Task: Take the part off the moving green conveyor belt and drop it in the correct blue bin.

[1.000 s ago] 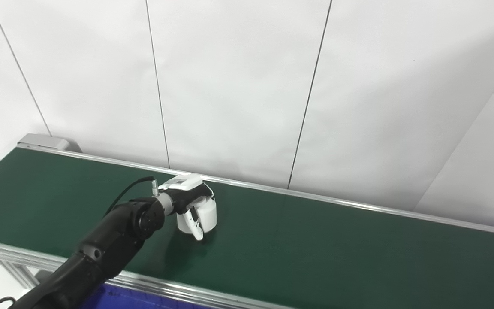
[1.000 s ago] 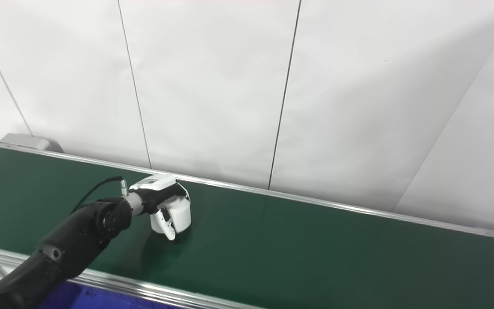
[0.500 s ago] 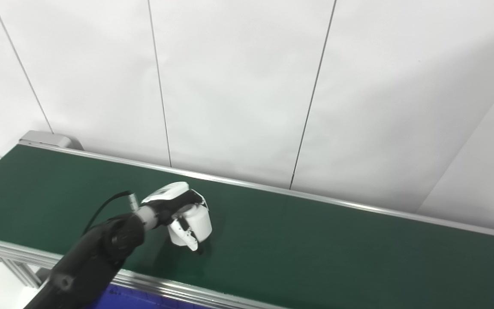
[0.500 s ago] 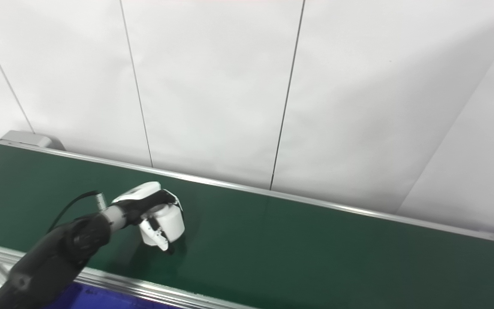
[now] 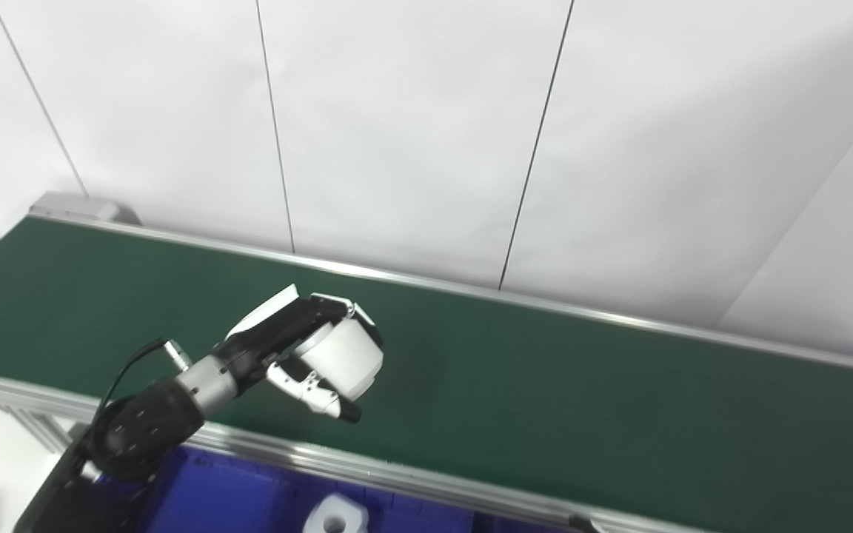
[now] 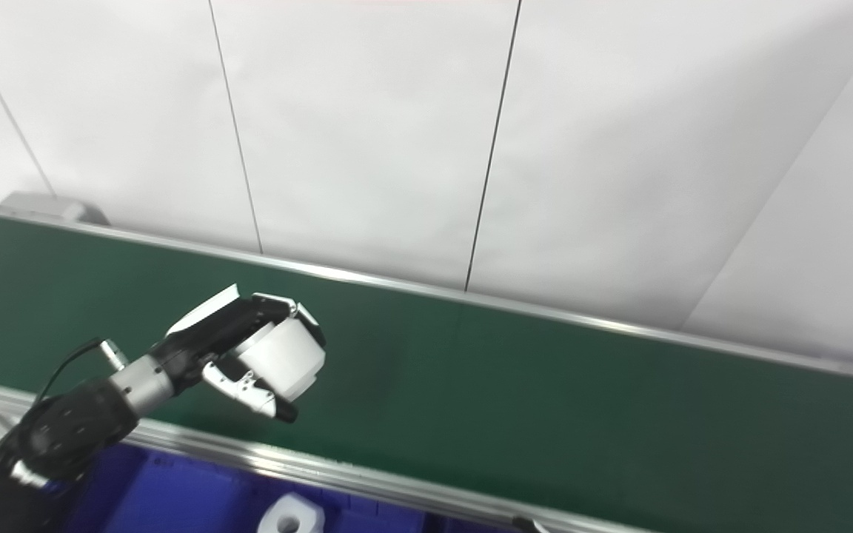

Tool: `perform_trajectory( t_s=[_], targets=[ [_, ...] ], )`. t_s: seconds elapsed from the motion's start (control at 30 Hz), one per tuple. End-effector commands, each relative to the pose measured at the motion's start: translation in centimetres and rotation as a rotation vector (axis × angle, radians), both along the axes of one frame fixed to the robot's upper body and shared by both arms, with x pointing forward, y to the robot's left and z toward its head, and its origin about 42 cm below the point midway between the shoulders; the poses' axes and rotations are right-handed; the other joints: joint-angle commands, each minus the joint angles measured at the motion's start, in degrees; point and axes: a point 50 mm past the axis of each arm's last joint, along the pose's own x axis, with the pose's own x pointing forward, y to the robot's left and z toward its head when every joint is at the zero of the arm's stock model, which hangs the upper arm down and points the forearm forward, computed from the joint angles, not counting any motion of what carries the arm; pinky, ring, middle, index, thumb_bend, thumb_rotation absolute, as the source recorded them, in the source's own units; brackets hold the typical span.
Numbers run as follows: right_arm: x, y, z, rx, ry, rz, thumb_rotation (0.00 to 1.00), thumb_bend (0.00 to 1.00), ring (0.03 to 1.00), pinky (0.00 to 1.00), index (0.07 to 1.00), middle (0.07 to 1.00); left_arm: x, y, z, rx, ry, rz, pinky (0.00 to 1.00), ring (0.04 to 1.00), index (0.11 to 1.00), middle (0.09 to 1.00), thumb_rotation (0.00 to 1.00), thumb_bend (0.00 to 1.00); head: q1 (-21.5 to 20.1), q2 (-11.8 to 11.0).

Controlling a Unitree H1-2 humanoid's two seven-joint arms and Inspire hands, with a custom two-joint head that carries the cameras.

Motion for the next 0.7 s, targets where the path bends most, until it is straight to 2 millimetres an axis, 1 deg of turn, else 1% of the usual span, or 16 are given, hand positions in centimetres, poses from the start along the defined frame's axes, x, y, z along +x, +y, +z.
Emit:
perform_trajectory(
  t_s=[0.0, 0.07, 0.1, 0.13, 0.17, 0.2, 0.27, 0.3, 0.37, 0.4, 0.43, 0.47, 0.5, 0.53, 0.57, 0.67],
  targets=[
    [0.3, 0.5, 1.4, 0.024, -0.082, 0.003, 0.23, 0.88, 0.723, 0.64, 0.850, 0.755, -0.9, 0.1, 1.1, -0.050, -0.084, -0.027, 0.32, 0.409, 0.502, 0.497, 0.00, 0.50, -0.5, 1.1],
    [0.3, 0.8, 1.7, 0.028, -0.081, 0.000, 0.22, 0.87, 0.728, 0.65, 0.852, 0.757, -2.1, 0.1, -0.1, -0.080, -0.055, -0.039, 0.34, 0.417, 0.496, 0.505, 0.00, 0.50, -1.3, 2.4],
    [0.3, 0.9, 1.9, 0.029, -0.081, 0.000, 0.21, 0.87, 0.732, 0.65, 0.855, 0.760, -2.5, 0.1, -0.4, -0.088, -0.044, -0.043, 0.33, 0.414, 0.499, 0.505, 0.00, 0.50, -1.3, 2.4],
    [0.4, 1.1, 2.0, 0.034, -0.085, 0.004, 0.21, 0.86, 0.735, 0.66, 0.857, 0.762, -3.2, 0.1, -1.5, -0.101, -0.005, -0.049, 0.34, 0.416, 0.498, 0.505, 0.00, 0.50, -2.5, 4.4],
    [0.5, 1.2, 2.1, 0.037, -0.087, 0.007, 0.20, 0.85, 0.741, 0.66, 0.860, 0.767, -3.7, 0.1, -2.2, -0.111, 0.022, -0.054, 0.34, 0.420, 0.497, 0.505, 0.00, 0.50, -2.5, 4.4],
    [0.6, 1.4, 2.4, 0.032, -0.091, 0.009, 0.22, 0.85, 0.742, 0.67, 0.864, 0.769, -4.4, 0.1, -3.3, -0.118, 0.057, -0.063, 0.35, 0.423, 0.497, 0.503, 0.00, 0.50, -3.6, 6.2],
    [1.0, 1.8, 2.9, 0.032, -0.094, 0.009, 0.23, 0.85, 0.741, 0.67, 0.865, 0.768, -5.6, 0.0, -5.4, -0.104, 0.116, -0.069, 0.36, 0.424, 0.499, 0.499, 0.00, 0.50, -4.9, 7.4],
    [1.1, 2.0, 3.1, 0.037, -0.091, 0.008, 0.24, 0.85, 0.740, 0.67, 0.863, 0.765, -6.0, -0.1, -6.2, -0.077, 0.141, -0.075, 0.37, 0.430, 0.496, 0.497, 0.00, 0.50, -6.1, 8.5],
    [1.4, 2.3, 3.5, 0.044, -0.086, 0.005, 0.23, 0.86, 0.736, 0.66, 0.857, 0.760, -6.7, -0.3, -7.8, -0.064, 0.157, -0.089, 0.40, 0.446, 0.485, 0.502, 0.00, 0.50, -7.4, 9.4],
    [1.5, 2.4, 3.6, 0.044, -0.086, 0.004, 0.22, 0.86, 0.732, 0.66, 0.854, 0.757, -6.9, -0.3, -8.2, -0.070, 0.159, -0.094, 0.40, 0.444, 0.487, 0.502, 0.00, 0.50, -7.4, 9.4],
    [1.6, 2.5, 3.8, 0.047, -0.082, 0.002, 0.22, 0.86, 0.731, 0.65, 0.852, 0.756, -7.2, -0.6, -9.3, -0.058, 0.168, -0.093, 0.40, 0.442, 0.488, 0.502, 0.00, 0.50, -8.9, 10.0],
    [1.6, 2.6, 3.9, 0.049, -0.079, 0.001, 0.21, 0.87, 0.728, 0.65, 0.850, 0.753, -7.4, -0.9, -10.1, -0.046, 0.174, -0.093, 0.37, 0.431, 0.494, 0.499, 0.00, 0.50, -9.2, 10.1],
    [1.6, 2.7, 4.1, 0.048, -0.077, -0.002, 0.21, 0.87, 0.726, 0.65, 0.850, 0.752, -7.6, -1.3, -10.7, -0.027, 0.183, -0.099, 0.37, 0.433, 0.490, 0.503, 0.00, 0.50, -10.6, 10.5],
    [1.7, 2.7, 4.2, 0.047, -0.076, -0.003, 0.21, 0.87, 0.724, 0.64, 0.851, 0.751, -7.7, -1.6, -11.1, -0.015, 0.187, -0.103, 0.39, 0.445, 0.475, 0.516, 0.00, 0.50, -10.6, 10.5],
    [1.7, 2.8, 4.3, 0.047, -0.078, -0.005, 0.21, 0.87, 0.724, 0.64, 0.851, 0.751, -7.7, -2.1, -11.2, 0.009, 0.183, -0.120, 0.39, 0.446, 0.474, 0.517, 0.00, 0.50, -12.2, 11.2],
    [1.7, 3.0, 4.5, 0.051, -0.077, -0.012, 0.21, 0.87, 0.728, 0.65, 0.850, 0.755, -7.7, -3.1, -11.6, 0.058, 0.183, -0.155, 0.45, 0.468, 0.456, 0.525, 0.00, 0.50, -12.9, 11.5]
  ],
)
